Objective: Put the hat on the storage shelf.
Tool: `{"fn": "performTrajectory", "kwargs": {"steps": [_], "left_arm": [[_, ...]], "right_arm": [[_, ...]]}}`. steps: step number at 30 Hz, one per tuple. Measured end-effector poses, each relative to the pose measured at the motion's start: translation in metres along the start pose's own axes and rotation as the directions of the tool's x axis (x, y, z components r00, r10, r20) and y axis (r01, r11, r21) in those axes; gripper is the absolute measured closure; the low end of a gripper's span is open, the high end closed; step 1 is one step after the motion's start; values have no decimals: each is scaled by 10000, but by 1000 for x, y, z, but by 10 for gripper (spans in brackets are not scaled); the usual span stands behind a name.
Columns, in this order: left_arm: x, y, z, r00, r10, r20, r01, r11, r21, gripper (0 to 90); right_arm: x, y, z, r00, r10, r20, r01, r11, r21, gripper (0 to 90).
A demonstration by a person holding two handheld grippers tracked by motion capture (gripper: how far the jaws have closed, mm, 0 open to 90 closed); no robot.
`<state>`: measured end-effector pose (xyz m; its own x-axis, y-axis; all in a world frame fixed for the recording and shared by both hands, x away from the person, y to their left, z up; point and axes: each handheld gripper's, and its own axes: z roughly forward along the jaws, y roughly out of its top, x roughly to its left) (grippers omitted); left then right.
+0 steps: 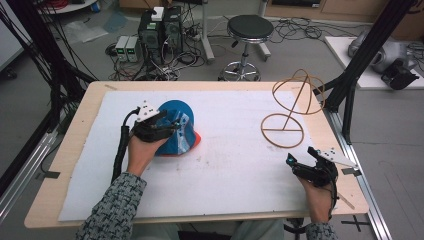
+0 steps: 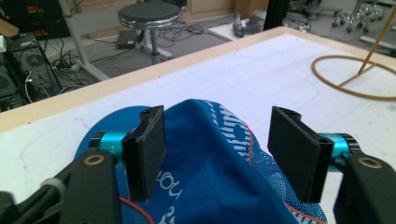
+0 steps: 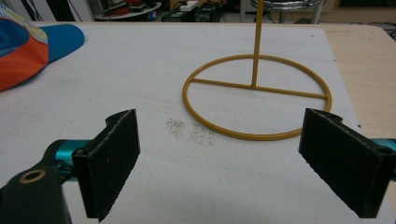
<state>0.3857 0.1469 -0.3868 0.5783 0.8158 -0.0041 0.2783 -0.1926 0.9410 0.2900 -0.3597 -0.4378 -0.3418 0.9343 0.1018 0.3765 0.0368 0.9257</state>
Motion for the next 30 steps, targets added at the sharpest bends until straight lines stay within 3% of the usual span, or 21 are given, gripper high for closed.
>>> {"fn": "performTrajectory", "kwargs": {"steps": [6, 10, 12, 16, 18, 22, 28, 29, 30], "left_arm": [[1, -3, 8, 9999, -63, -143, 70, 9988, 490, 551], [0, -2, 9, 9994, 345, 59, -347, 9978, 561, 791], [-1, -1, 8, 9994, 301, 181, -309, 9984, 480, 862], [1, 3, 8, 9996, -14, 293, -3, 9984, 563, 886], [0, 10, 8, 9999, -73, 105, 68, 9989, 472, 887], [-4, 29, 7, 9994, -342, 73, 342, 9994, 53, 888], [-12, 57, 10, 9969, -722, 324, 725, 9973, -81, 888], [-16, 69, 12, 9956, -816, 465, 822, 9966, -105, 888], [-16, 69, 12, 9956, -816, 465, 822, 9966, -105, 888]], "right_arm": [[-2, -1, -1, 10000, 44, 31, -44, 10000, 9, 116], [-2, -1, -1, 10000, 16, 21, -16, 10000, 6, 116], [-2, -1, -1, 10000, 53, -3, -53, 10000, 29, 116], [-1, -1, 1, 10000, -42, -28, 42, 10000, 43, 116], [-1, 0, 1, 10000, -63, -43, 64, 10000, 40, 116], [-1, 0, 2, 10000, -32, -56, 33, 10000, 71, 116], [-3, 0, 1, 10000, 36, -60, -36, 10000, 47, 116], [-4, 0, 1, 10000, 50, -73, -50, 10000, 23, 116], [-4, 0, 1, 10000, 50, -73, -50, 10000, 23, 116]]}}
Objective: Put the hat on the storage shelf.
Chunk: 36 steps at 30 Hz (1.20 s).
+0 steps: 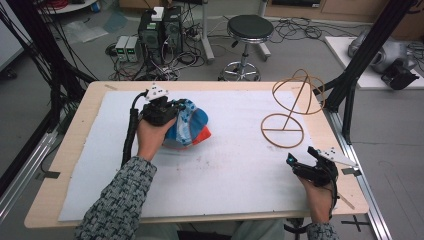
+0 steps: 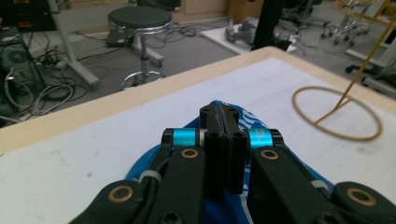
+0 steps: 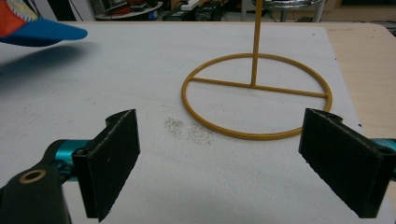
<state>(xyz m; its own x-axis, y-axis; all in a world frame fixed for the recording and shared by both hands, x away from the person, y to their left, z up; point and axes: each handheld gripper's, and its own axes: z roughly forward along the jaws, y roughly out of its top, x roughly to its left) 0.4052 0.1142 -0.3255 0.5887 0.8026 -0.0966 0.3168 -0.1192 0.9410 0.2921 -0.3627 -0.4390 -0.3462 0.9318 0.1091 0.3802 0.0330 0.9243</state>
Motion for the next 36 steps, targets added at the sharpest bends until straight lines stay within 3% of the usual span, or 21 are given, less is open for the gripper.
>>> {"fn": "performTrajectory", "kwargs": {"steps": [4, 8, 9, 10, 12, 25, 30, 36], "left_arm": [[-14, 29, 7, 9999, 93, 130, -89, 9995, -307, 888], [-22, 44, 11, 9994, 247, 250, -233, 9983, -539, 888], [-26, 54, 14, 9984, 399, 391, -371, 9969, -697, 888], [-26, 54, 14, 9984, 399, 391, -371, 9969, -697, 888], [-32, 68, 19, 9951, 597, 789, -525, 9946, -901, 888], [-45, 117, 35, 9886, 625, 1368, -381, 9840, -1742, 888], [-52, 140, 44, 9822, 757, 1720, -410, 9795, -1971, 888], [-62, 159, 58, 9767, 759, 2007, -316, 9760, -2156, 888]], "right_arm": [[-2, 0, -1, 9999, 117, -22, -117, 9999, -44, 116], [-4, 0, -2, 9999, 101, -17, -101, 9999, -77, 116], [-4, 0, -2, 9999, 133, -41, -134, 9999, -101, 116], [-4, 0, -2, 9999, 148, -59, -149, 9998, -106, 116], [-4, -1, -2, 9999, 123, -79, -123, 9999, -104, 116], [-4, -1, -1, 9997, 169, -199, -172, 9997, -161, 116], [-5, -3, -4, 9998, 6, -208, -8, 9999, -117, 116], [-8, -8, -9, 9998, 132, -140, -133, 9998, -133, 116]]}}
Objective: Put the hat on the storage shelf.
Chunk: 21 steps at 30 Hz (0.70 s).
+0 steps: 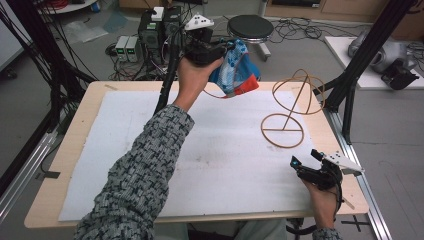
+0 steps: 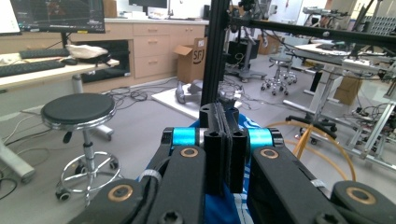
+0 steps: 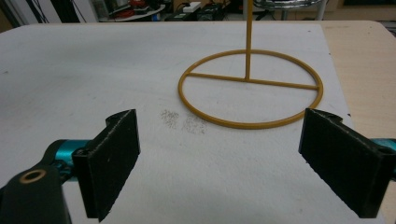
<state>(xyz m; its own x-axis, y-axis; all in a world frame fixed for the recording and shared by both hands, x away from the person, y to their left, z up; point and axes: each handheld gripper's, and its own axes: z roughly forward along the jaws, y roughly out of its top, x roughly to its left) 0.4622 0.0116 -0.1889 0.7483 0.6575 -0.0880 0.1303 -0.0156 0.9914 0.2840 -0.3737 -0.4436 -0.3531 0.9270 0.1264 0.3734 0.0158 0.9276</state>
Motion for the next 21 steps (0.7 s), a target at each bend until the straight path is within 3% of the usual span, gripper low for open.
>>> {"fn": "performTrajectory", "kwargs": {"steps": [9, 21], "left_arm": [[-11, 13, 28, 9991, 124, 413, -119, 9998, -131, 888], [-32, 32, 64, 9954, 19, 957, 7, 9996, -274, 888]], "right_arm": [[-1, -2, -7, 10000, -37, -24, 37, 10000, -92, 116], [-2, -3, -5, 9999, -102, -88, 102, 9999, -15, 116]]}}
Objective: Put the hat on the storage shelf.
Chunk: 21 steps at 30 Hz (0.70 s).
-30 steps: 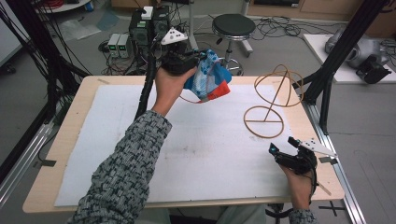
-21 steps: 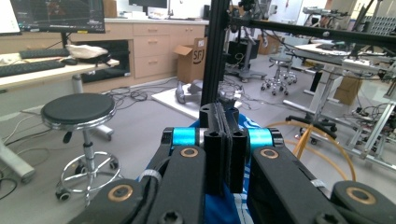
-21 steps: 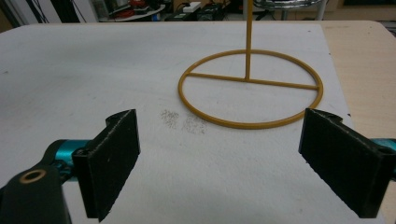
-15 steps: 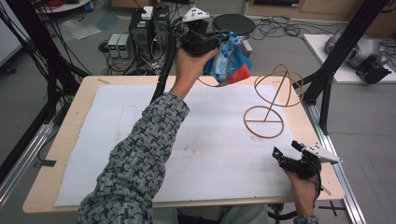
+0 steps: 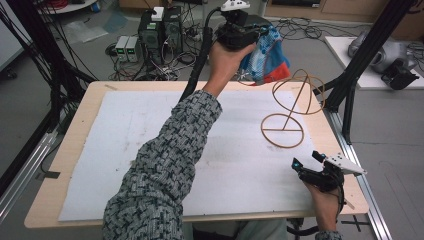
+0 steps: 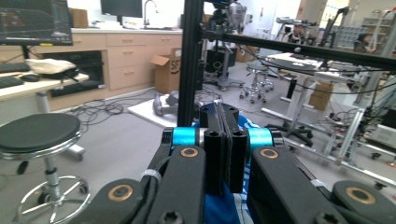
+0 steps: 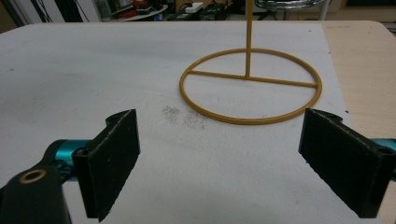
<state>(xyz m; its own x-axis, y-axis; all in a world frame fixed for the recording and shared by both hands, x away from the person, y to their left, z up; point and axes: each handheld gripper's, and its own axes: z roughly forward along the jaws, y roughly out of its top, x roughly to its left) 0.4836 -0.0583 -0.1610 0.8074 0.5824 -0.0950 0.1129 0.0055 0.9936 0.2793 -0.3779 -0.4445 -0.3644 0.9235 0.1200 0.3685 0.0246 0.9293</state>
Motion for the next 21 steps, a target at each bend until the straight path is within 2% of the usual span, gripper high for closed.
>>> {"fn": "performTrajectory", "kwargs": {"steps": [1, 6, 11, 16, 21], "left_arm": [[-4, 3, 6, 9999, 126, 5, -126, 9999, 48, 888], [-9, 9, 16, 9999, 57, 129, -56, 10000, -70, 888], [-16, 14, 30, 10000, 71, 47, -70, 9998, -188, 888], [-22, 14, 40, 9999, 28, 155, -26, 9999, -143, 888], [-30, 7, 54, 9993, -156, 333, 156, 9999, -3, 888]], "right_arm": [[1, 0, -1, 10000, 51, -44, -51, 10000, -6, 116], [0, -1, -2, 10000, -62, -53, 62, 10000, -39, 116], [-1, -1, -5, 10000, 71, -50, -71, 10000, -28, 117], [-1, -1, -4, 9999, 76, -81, -76, 10000, -41, 117], [-1, -1, -3, 9999, 88, -115, -89, 10000, -34, 118]]}}
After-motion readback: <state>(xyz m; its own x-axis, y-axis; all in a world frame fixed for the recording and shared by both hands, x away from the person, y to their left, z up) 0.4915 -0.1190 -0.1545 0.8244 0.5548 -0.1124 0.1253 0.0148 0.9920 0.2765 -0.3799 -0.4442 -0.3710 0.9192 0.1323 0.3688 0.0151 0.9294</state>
